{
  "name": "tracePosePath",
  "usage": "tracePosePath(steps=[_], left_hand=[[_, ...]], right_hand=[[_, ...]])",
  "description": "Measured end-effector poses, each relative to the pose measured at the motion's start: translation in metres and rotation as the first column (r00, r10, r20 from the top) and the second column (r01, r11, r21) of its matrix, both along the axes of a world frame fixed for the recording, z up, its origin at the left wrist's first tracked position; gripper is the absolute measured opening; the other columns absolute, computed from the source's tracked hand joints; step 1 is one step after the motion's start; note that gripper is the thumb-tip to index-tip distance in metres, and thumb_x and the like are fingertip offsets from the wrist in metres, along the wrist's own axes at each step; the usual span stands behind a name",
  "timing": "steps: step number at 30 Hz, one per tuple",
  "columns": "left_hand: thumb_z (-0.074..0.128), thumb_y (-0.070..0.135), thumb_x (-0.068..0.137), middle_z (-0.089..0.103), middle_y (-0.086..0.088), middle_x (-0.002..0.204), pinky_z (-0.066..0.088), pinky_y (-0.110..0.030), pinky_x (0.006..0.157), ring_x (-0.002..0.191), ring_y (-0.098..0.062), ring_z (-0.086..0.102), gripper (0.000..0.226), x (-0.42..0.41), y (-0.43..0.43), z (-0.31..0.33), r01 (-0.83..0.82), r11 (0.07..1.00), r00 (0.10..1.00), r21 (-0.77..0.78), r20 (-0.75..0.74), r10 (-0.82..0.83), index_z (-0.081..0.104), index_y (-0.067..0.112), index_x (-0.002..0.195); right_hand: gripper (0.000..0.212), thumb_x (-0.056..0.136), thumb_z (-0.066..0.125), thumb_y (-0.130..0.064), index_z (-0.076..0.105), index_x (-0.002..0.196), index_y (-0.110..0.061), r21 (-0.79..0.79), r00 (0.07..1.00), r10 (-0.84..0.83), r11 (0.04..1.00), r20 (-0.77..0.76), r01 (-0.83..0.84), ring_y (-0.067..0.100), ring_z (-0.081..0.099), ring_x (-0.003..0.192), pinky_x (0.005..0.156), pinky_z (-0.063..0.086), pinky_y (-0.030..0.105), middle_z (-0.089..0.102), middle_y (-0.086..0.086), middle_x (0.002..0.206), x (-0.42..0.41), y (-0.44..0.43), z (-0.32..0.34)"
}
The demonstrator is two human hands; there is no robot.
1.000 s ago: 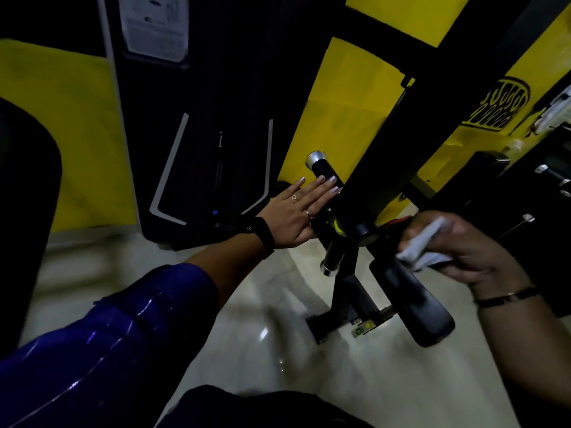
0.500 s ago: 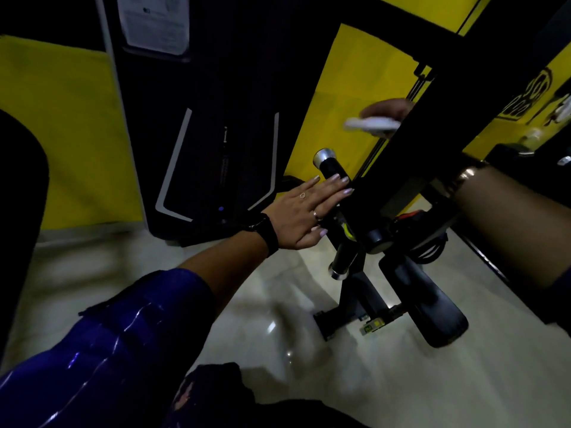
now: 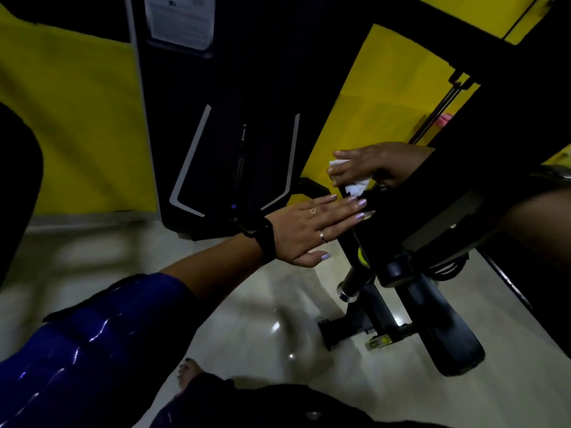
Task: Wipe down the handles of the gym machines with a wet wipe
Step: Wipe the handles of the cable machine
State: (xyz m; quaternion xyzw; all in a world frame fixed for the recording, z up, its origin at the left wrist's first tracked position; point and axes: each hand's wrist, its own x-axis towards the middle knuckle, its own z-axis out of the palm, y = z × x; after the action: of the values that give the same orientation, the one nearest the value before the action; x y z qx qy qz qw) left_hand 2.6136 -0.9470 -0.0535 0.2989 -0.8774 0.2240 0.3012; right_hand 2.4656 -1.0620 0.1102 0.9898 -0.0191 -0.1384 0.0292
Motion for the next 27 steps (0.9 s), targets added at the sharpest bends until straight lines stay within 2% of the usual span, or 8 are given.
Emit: tracePosePath(steps=[4,7,11,14,18,21,23,27], left_hand=[[0.015,0.044,0.099,0.026,-0.027,0.152,0.014,-0.042,0.121,0.146,-0.030,0.020,0.068,-0.003,0.000,-0.004,0.008,1.000,0.999,0.007,-0.039,-0.007,0.025,-0.007,0.144],[0.017,0.043,0.098,0.021,-0.024,0.152,0.013,-0.041,0.121,0.146,-0.028,0.017,0.067,-0.003,-0.001,-0.007,-0.020,1.000,0.999,-0.001,-0.036,0.020,0.024,-0.005,0.144],[0.018,0.042,0.099,0.024,-0.025,0.151,0.016,-0.041,0.121,0.145,-0.031,0.022,0.066,-0.007,-0.001,-0.009,-0.042,0.999,0.998,-0.014,-0.055,0.041,0.025,-0.005,0.144],[0.019,0.042,0.098,0.020,-0.025,0.152,0.015,-0.041,0.121,0.147,-0.028,0.015,0.067,-0.009,-0.001,-0.012,-0.059,0.998,0.995,-0.002,-0.087,0.058,0.019,-0.003,0.147],[0.018,0.043,0.099,0.018,-0.024,0.153,0.011,-0.040,0.122,0.149,-0.025,0.007,0.071,-0.006,-0.002,-0.013,-0.072,0.997,0.996,-0.032,-0.064,0.069,0.000,0.002,0.154],[0.018,0.042,0.098,0.018,-0.024,0.153,0.010,-0.040,0.122,0.149,-0.025,0.006,0.071,-0.005,-0.001,-0.013,-0.067,0.996,0.997,-0.056,-0.036,0.065,-0.007,0.004,0.153],[0.018,0.042,0.098,0.018,-0.024,0.153,0.009,-0.040,0.122,0.149,-0.025,0.006,0.071,-0.007,0.000,-0.014,-0.060,0.997,0.997,-0.054,-0.048,0.058,-0.007,0.004,0.153],[0.019,0.043,0.099,0.018,-0.024,0.153,0.010,-0.040,0.122,0.150,-0.025,0.002,0.072,-0.011,0.001,-0.018,-0.056,0.998,0.994,-0.037,-0.097,0.053,-0.008,0.005,0.153]], right_hand=[[0.041,0.092,0.050,-0.002,0.056,0.131,-0.007,0.031,0.998,-0.038,0.999,-0.055,0.040,0.012,0.018,0.140,0.110,0.010,0.022,0.048,0.009,0.143,0.013,0.007,-0.014],[0.041,0.090,0.056,0.002,0.058,0.130,-0.009,0.128,0.991,-0.029,0.991,-0.129,0.046,0.012,0.023,0.138,0.114,0.012,0.031,0.050,0.010,0.141,0.011,0.003,-0.008],[0.055,0.084,0.058,0.018,0.063,0.124,-0.020,0.228,0.996,-0.077,0.971,0.035,0.067,0.009,0.037,0.138,0.112,0.033,0.042,0.056,-0.002,0.135,-0.008,-0.011,0.007],[0.059,0.077,0.050,0.024,0.066,0.122,-0.011,0.189,0.983,-0.151,0.973,0.101,0.130,0.016,0.038,0.137,0.115,0.030,0.044,0.056,0.007,0.135,0.000,-0.009,0.000],[0.051,0.077,0.051,0.022,0.068,0.116,-0.007,0.137,0.997,-0.051,0.990,0.063,0.042,0.022,0.036,0.135,0.112,0.028,0.047,0.058,0.012,0.131,0.008,0.001,-0.013],[0.047,0.085,0.042,-0.010,0.061,0.127,-0.010,0.234,0.992,-0.126,0.965,0.012,0.120,0.008,0.033,0.139,0.116,0.022,0.027,0.051,0.004,0.139,-0.008,0.001,0.001],[0.049,0.086,0.040,-0.009,0.054,0.132,-0.019,0.310,0.974,-0.222,0.930,0.050,0.196,-0.009,0.031,0.135,0.115,0.018,0.015,0.047,-0.001,0.141,-0.018,0.003,0.005],[0.059,0.084,0.040,0.001,0.046,0.135,-0.028,0.336,0.917,-0.320,0.913,0.238,0.232,0.028,0.051,0.125,0.110,0.031,0.039,0.063,0.013,0.126,-0.005,0.011,-0.010]])
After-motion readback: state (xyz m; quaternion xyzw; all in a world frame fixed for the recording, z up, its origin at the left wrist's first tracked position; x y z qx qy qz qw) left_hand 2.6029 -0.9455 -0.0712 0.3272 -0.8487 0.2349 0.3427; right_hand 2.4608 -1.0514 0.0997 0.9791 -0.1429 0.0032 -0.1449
